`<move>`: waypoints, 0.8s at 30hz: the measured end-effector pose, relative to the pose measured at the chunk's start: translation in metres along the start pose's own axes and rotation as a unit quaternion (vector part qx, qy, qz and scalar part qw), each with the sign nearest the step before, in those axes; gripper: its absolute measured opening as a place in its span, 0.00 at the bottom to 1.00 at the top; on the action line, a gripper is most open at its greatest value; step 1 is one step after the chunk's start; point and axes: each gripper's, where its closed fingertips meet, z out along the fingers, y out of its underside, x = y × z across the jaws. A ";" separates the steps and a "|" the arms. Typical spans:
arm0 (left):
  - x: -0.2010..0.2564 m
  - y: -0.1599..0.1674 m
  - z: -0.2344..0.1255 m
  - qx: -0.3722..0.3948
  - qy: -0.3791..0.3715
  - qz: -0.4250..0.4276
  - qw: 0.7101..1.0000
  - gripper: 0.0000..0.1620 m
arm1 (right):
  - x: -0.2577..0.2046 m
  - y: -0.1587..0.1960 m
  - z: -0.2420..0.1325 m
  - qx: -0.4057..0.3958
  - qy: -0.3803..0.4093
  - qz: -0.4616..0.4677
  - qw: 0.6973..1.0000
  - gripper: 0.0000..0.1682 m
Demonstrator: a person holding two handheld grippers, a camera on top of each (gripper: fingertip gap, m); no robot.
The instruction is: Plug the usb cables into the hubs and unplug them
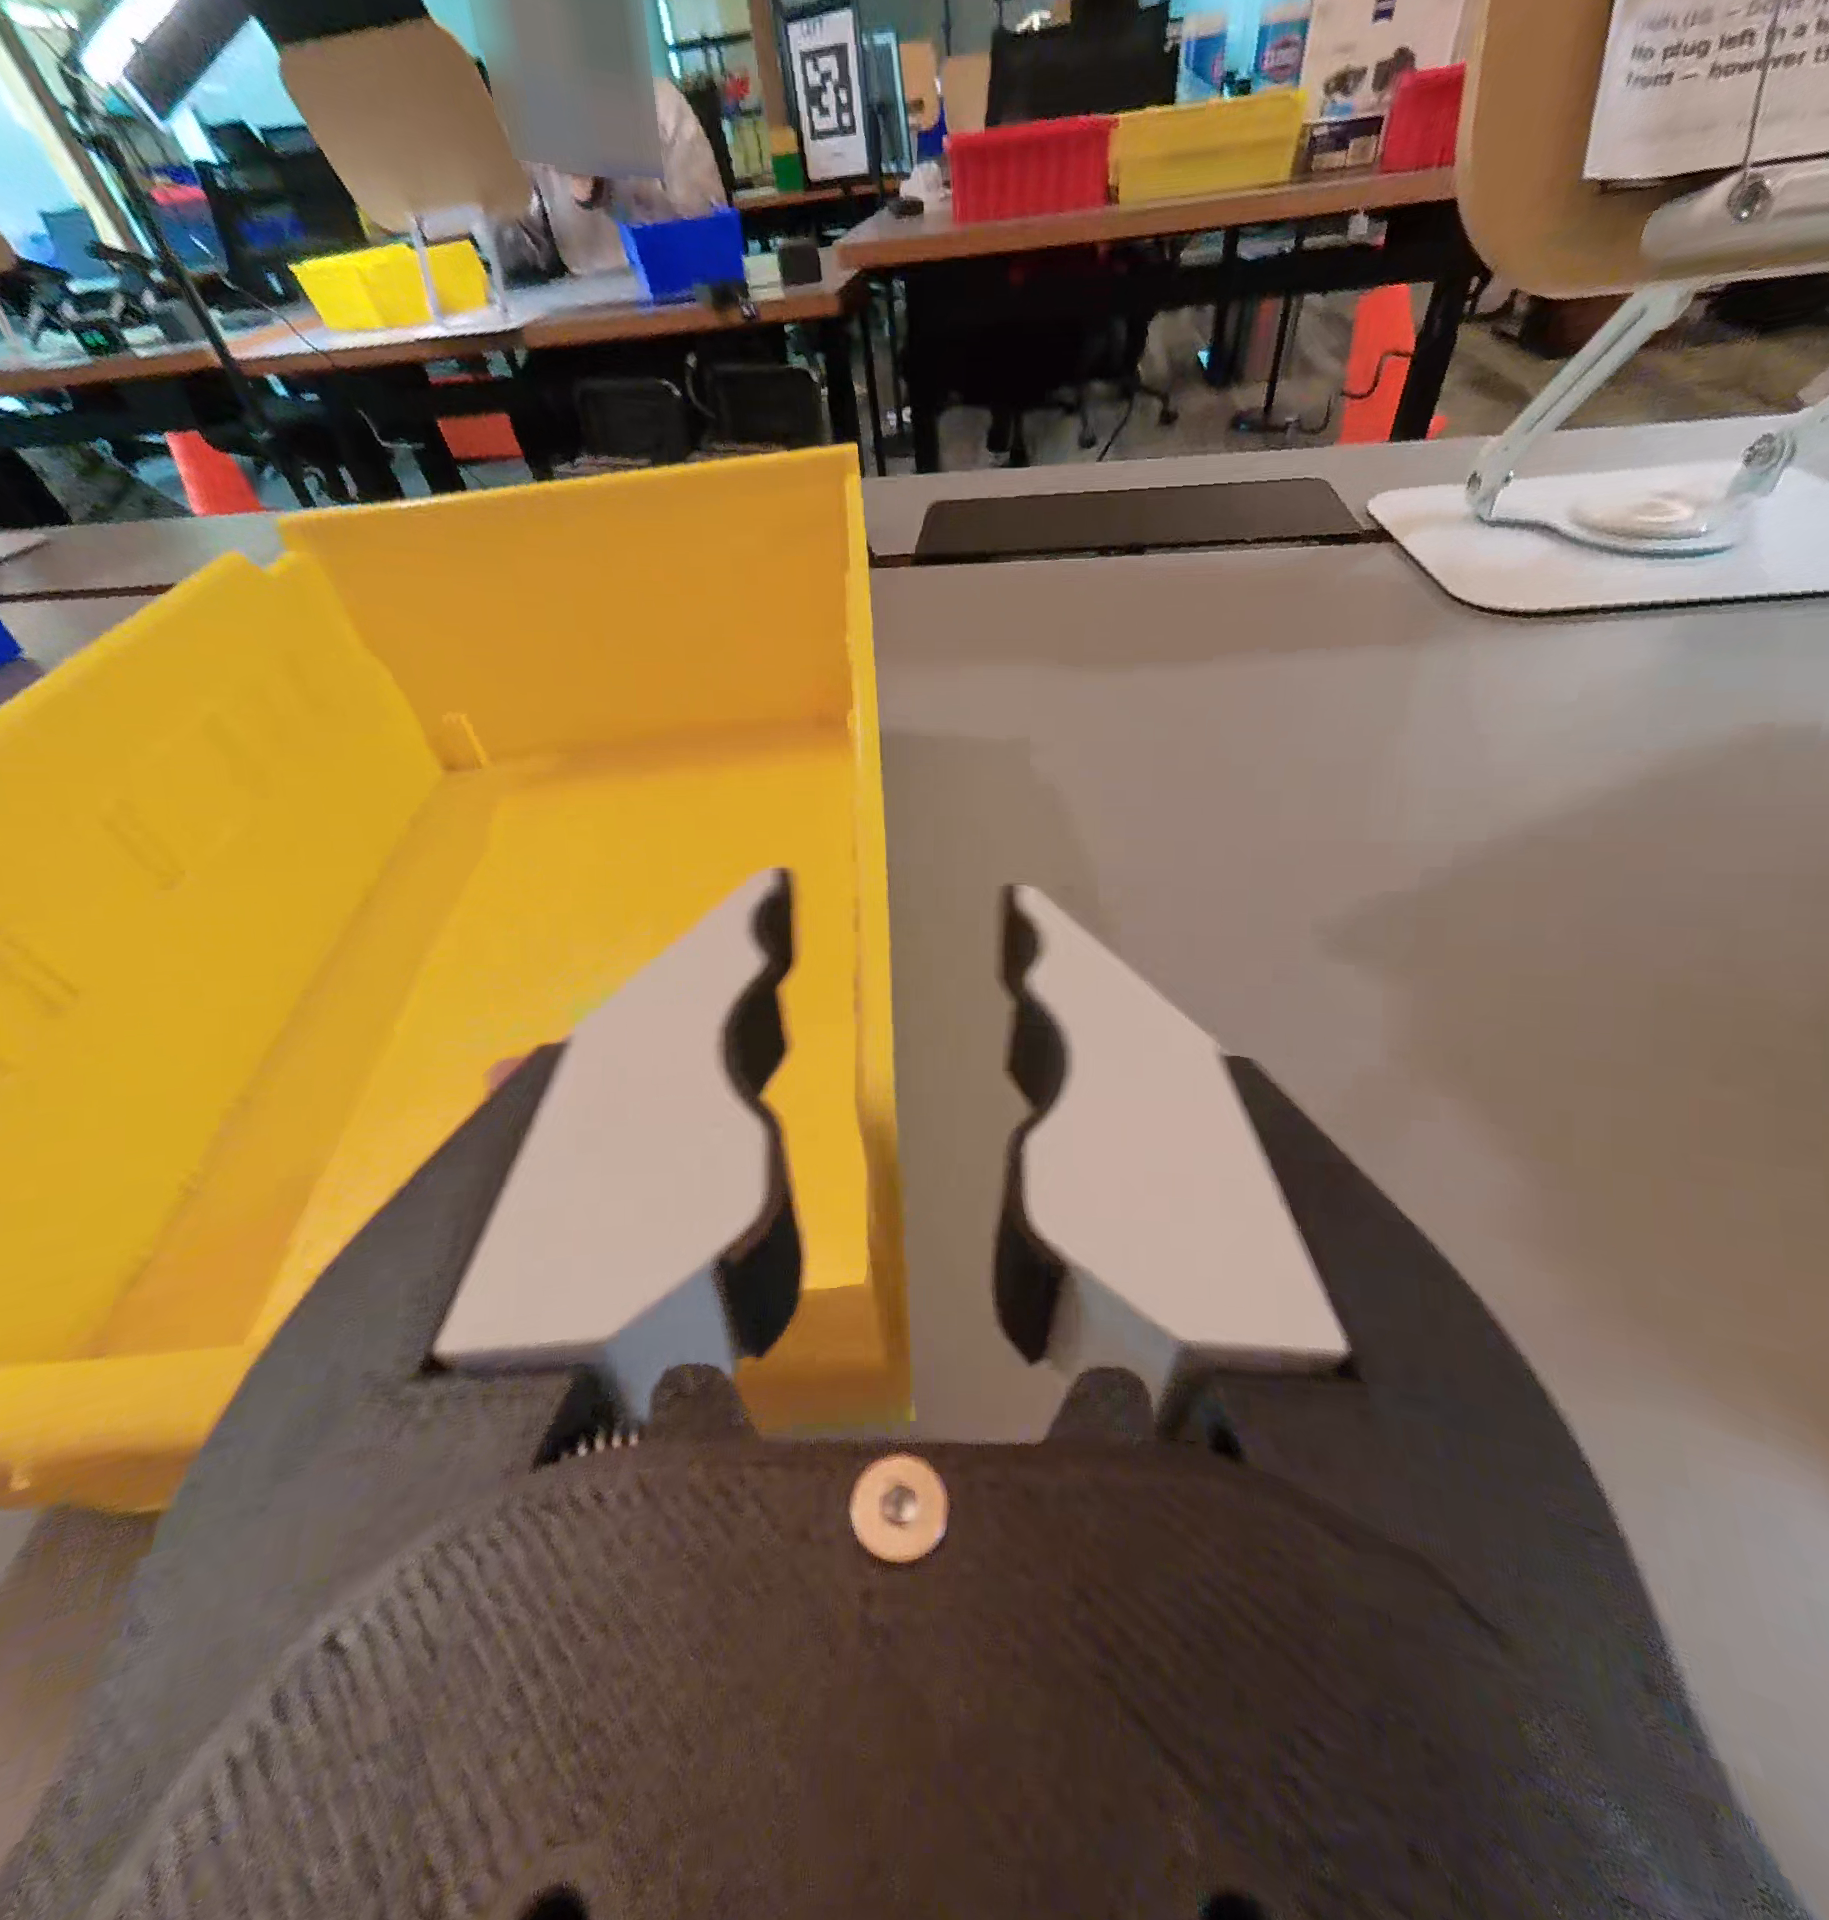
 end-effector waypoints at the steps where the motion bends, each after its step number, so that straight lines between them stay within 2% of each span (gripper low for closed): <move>1: 0.000 0.000 0.001 -0.002 0.008 -0.004 1.000 0.12 | -0.006 0.000 0.005 -0.003 -0.007 -0.005 1.000 0.02; 2: -0.002 0.001 0.001 -0.003 0.013 -0.003 1.000 0.03 | -0.013 0.001 0.012 -0.004 -0.016 -0.012 1.000 0.02; 3: -0.005 0.001 0.002 -0.002 0.016 0.006 1.000 0.01 | -0.020 0.001 0.021 -0.005 -0.028 -0.018 0.999 0.02; 6: -0.017 -0.004 0.001 -0.003 0.001 0.051 0.999 0.00 | -0.049 0.004 0.055 -0.010 -0.073 -0.021 0.997 0.03; 10: -0.037 -0.035 -0.006 0.029 -0.005 0.032 0.999 0.02 | -0.103 0.002 0.106 -0.017 -0.105 -0.050 0.993 0.03; 15: -0.079 -0.074 -0.033 0.055 -0.027 0.000 0.998 0.02 | -0.186 0.001 0.177 -0.025 -0.133 -0.059 0.989 0.04; 18: -0.107 -0.097 -0.056 0.078 -0.062 0.007 0.995 0.02 | -0.248 -0.007 0.206 0.010 -0.186 0.008 0.982 0.18; 20: -0.124 -0.115 -0.074 0.098 -0.089 0.018 0.991 0.01 | -0.290 -0.011 0.217 0.051 -0.206 0.011 0.977 0.38; 22: -0.138 -0.133 -0.091 0.119 -0.111 0.029 0.986 0.01 | -0.329 -0.005 0.228 0.068 -0.189 -0.056 0.978 0.42; 24: -0.148 -0.147 -0.106 0.131 -0.131 0.047 0.982 0.01 | -0.367 0.008 0.239 0.059 -0.185 -0.097 0.976 0.43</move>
